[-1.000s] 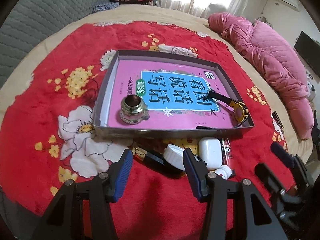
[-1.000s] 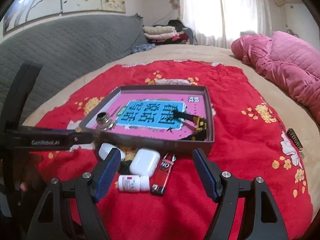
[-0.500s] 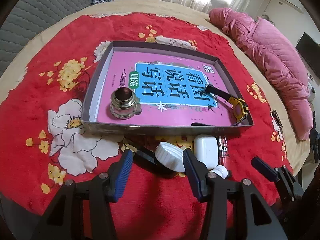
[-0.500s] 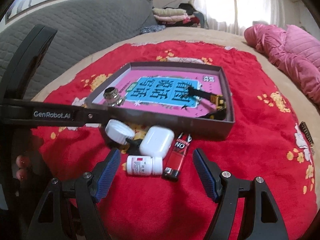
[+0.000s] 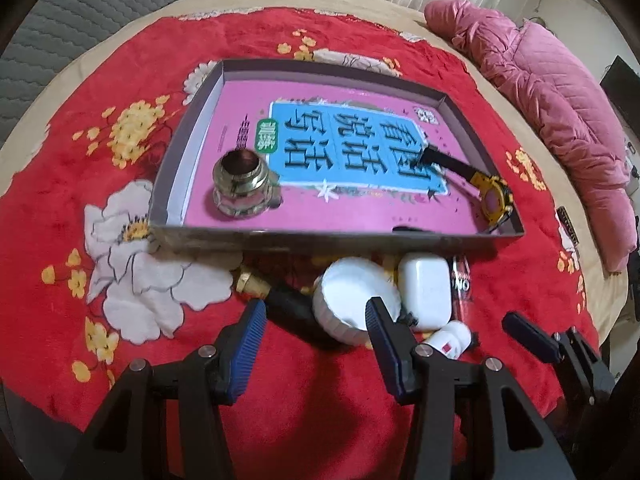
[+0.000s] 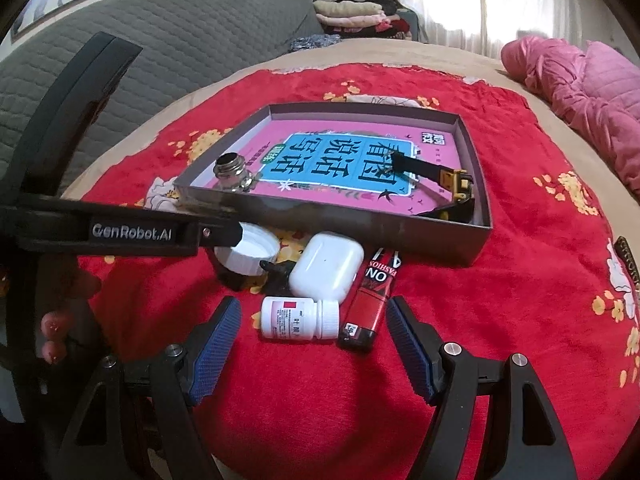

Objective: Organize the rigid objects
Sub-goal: 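Move left tool toward the white bottle cap while right tool approaches the white pill bottle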

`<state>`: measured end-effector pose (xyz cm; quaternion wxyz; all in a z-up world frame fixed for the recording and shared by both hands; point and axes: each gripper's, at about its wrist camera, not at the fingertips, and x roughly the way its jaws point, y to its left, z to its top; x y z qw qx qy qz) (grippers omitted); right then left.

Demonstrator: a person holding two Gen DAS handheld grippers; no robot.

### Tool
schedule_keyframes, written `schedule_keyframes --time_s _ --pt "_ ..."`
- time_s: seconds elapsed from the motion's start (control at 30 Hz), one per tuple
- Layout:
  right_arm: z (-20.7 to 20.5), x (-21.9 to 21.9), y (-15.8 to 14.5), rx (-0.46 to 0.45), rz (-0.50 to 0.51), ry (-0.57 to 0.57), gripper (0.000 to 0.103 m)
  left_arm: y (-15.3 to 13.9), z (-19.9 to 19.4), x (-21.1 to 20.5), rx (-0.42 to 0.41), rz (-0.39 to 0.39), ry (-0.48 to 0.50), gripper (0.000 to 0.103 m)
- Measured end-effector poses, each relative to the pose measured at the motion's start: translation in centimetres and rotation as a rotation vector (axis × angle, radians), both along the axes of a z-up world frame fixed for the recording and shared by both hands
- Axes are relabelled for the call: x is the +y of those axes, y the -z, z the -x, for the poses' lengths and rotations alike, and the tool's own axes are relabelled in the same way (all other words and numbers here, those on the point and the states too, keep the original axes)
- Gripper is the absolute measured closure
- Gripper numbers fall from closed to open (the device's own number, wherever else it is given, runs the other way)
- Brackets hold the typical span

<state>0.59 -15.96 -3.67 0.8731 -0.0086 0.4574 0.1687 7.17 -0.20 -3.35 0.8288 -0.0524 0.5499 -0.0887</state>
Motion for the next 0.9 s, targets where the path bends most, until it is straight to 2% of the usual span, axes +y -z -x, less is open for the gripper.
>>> schedule_keyframes --time_s 0.43,0.9 --pt "-0.7 0.8 1.6 0.051 0.018 -0.035 0.027 1.1 1.1 0.8 0.037 -0.002 0.017 0.051" --pt "-1.0 0.4 2.1 0.069 0.008 -0.018 0.027 1.7 1.9 1.2 0.058 0.001 0.041 0.052"
